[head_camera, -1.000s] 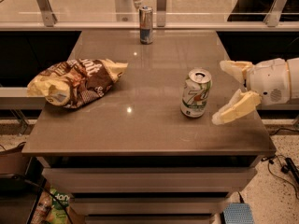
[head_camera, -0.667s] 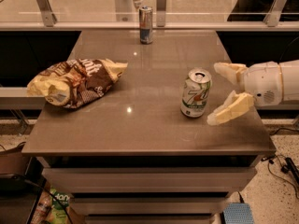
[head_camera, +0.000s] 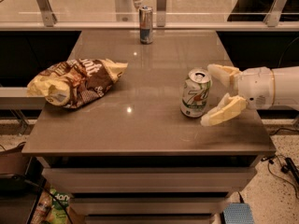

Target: Move 7up can near redbull can

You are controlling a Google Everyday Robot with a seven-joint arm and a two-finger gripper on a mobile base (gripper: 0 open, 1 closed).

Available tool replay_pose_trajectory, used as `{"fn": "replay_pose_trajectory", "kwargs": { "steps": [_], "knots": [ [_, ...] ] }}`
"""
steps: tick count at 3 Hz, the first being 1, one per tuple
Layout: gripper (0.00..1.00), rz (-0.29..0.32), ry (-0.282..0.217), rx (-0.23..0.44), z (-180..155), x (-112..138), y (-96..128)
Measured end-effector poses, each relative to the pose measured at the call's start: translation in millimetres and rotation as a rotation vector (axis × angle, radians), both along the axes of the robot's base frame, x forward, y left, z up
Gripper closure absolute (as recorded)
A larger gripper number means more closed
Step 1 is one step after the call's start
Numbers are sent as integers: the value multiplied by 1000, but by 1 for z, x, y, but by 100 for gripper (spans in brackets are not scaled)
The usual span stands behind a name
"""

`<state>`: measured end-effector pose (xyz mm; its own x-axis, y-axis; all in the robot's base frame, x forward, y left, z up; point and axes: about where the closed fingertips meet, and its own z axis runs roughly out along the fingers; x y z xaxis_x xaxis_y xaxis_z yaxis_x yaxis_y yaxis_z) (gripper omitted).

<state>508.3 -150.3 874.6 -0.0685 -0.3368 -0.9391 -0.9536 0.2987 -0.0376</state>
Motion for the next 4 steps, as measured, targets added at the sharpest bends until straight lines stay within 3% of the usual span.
{"fn": "replay_pose_trajectory", "kwargs": {
  "steps": [1,4],
  "knots": [
    [17,5,-1,0,1,0,2],
    [88,18,-2,0,2,0,10]
  ]
}}
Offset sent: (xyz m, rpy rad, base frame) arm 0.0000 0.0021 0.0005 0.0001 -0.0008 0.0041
